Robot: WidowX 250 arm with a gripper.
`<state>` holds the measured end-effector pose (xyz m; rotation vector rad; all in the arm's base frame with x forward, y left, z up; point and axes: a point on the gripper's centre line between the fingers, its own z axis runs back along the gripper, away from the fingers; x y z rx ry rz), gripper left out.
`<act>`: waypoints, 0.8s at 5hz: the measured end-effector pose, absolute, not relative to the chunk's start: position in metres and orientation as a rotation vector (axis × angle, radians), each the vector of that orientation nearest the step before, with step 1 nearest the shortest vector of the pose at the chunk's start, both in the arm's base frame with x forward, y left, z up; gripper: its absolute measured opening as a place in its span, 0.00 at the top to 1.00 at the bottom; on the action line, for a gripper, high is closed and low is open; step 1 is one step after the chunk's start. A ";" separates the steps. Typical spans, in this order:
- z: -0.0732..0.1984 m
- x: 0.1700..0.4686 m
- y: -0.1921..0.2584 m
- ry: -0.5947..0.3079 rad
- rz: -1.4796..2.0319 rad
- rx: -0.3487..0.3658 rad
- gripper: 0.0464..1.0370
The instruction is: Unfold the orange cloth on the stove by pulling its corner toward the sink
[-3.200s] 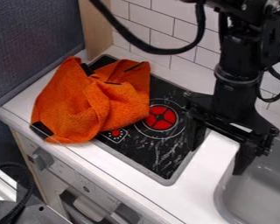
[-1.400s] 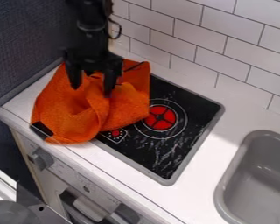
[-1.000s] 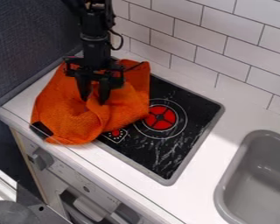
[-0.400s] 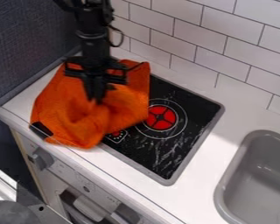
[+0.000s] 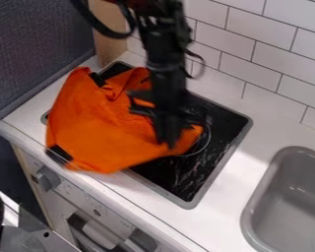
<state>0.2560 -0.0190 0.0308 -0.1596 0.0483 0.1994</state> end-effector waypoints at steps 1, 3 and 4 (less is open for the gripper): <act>0.024 0.244 -0.058 0.063 0.130 -0.166 0.99; -0.008 0.217 -0.104 0.158 0.020 -0.151 0.99; -0.021 0.211 -0.112 0.186 -0.015 -0.156 0.99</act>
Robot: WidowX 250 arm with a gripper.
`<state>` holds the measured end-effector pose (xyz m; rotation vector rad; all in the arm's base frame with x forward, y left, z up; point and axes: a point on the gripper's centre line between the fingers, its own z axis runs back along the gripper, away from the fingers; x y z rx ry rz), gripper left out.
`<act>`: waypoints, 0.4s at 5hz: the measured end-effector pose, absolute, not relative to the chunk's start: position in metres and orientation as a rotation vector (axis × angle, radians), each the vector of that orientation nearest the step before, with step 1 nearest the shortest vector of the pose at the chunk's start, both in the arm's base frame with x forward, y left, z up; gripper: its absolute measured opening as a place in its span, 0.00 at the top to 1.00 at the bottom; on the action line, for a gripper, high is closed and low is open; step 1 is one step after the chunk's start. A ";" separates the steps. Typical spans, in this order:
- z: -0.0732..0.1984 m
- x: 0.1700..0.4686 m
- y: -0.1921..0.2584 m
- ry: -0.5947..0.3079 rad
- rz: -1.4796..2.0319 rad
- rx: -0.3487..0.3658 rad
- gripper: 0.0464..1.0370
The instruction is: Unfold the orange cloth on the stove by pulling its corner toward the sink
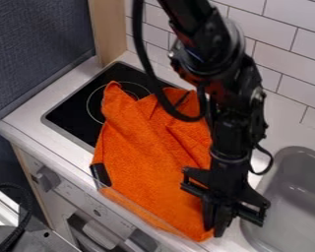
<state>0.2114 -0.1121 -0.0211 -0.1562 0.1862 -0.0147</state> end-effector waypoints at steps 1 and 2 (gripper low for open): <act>-0.015 0.208 -0.107 0.153 -0.029 -0.142 0.85; 0.009 0.213 -0.103 0.101 -0.021 -0.143 0.61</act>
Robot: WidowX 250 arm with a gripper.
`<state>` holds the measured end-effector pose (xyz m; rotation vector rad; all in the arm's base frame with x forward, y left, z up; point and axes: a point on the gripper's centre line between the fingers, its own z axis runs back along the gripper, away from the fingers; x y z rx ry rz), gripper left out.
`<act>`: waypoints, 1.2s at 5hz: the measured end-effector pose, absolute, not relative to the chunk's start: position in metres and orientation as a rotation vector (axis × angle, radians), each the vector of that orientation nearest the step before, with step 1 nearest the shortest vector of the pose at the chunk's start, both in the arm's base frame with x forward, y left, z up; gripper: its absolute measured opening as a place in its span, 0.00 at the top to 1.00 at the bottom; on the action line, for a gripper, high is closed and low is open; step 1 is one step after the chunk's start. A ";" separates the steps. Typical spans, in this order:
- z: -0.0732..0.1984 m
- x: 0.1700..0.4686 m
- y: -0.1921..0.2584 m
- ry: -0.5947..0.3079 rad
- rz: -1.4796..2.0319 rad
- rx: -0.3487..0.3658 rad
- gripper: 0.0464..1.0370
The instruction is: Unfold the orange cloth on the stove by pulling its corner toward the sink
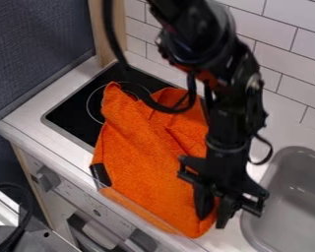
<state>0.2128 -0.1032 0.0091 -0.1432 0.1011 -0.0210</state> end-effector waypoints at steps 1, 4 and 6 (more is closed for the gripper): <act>0.033 0.220 -0.098 0.018 0.035 -0.171 0.29; 0.087 0.236 -0.061 0.025 0.088 -0.197 0.04; 0.087 0.234 0.028 0.035 0.223 -0.117 0.04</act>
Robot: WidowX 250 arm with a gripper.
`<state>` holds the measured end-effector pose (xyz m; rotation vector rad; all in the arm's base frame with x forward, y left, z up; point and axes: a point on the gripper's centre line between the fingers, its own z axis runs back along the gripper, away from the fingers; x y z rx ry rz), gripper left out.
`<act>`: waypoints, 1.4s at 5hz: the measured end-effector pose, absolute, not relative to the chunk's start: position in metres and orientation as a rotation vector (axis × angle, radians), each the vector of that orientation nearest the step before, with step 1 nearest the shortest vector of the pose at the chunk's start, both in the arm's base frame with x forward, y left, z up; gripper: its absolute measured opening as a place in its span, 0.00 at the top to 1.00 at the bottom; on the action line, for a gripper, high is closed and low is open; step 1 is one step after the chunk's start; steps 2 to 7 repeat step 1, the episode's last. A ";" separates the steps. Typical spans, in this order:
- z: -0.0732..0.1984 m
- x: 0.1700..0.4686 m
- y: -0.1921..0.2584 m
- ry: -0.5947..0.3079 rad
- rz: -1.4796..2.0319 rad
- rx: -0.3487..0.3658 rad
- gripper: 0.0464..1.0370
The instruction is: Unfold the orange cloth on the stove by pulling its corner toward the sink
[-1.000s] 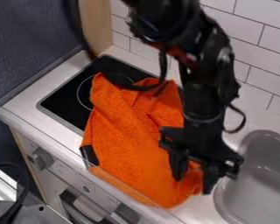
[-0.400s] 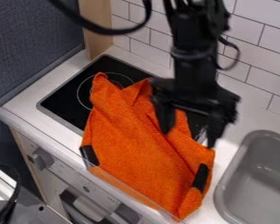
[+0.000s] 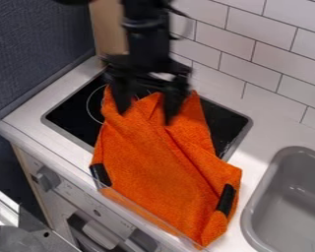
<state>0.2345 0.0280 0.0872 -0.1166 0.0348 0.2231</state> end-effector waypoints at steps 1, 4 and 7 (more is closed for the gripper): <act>0.087 0.227 0.057 0.040 0.288 -0.108 0.04; 0.087 0.227 0.057 0.040 0.288 -0.108 0.04; 0.087 0.227 0.057 0.040 0.288 -0.108 0.04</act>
